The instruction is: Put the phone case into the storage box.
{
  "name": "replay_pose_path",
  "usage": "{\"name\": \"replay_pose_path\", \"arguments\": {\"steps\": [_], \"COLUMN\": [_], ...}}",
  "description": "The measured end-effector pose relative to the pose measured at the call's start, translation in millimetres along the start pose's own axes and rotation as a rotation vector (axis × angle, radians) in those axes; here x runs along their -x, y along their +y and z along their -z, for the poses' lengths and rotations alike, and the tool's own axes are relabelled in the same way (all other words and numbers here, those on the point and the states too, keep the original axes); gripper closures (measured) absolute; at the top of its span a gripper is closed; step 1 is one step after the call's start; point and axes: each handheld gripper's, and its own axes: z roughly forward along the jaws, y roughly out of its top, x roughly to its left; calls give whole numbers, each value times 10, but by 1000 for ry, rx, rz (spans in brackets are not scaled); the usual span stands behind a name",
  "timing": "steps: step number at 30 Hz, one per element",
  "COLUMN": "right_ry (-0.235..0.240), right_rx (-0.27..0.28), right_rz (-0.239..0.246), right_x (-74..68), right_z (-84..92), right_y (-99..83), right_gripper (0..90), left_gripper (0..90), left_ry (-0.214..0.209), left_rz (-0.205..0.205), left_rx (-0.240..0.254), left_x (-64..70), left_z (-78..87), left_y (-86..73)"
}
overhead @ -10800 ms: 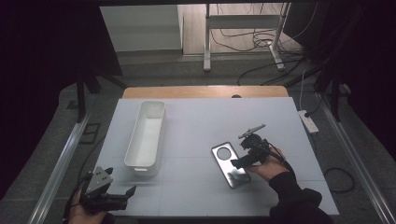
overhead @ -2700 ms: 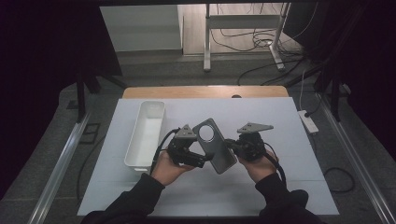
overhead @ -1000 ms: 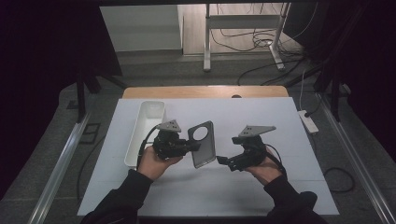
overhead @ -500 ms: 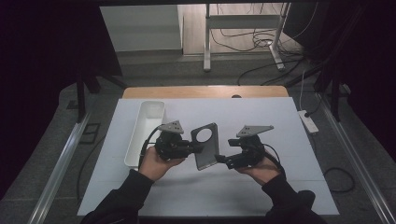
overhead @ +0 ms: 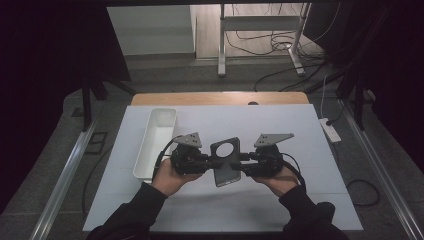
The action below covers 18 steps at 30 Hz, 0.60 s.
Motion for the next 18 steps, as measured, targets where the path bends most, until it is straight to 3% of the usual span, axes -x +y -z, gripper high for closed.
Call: {"name": "replay_pose_path", "arguments": {"steps": [3, 7, 10, 12, 18], "right_ry": [-30, 9, -11, -28, -110], "right_rx": [-6, -18, -29, -33, -24], "right_rz": [44, 62, 70, 67, 58], "right_x": [-15, -8, -45, -71, -97], "right_z": [12, 56, 53, 50, 71], "right_y": [-6, 1, 15, 27, 36], "right_gripper": [720, 807, 811, 812, 813], "left_gripper": [792, 792, 775, 745, 469], "left_ry": [12, 29, 44, 75, 186], "left_rz": [5, 20, 19, 6, 5], "left_rx": [-1, -5, -4, -2, 23], "left_x": [-7, -52, -56, -45, -63], "left_z": [2, 17, 10, 9, 36], "left_y": [-6, -21, -28, -28, -36]}}
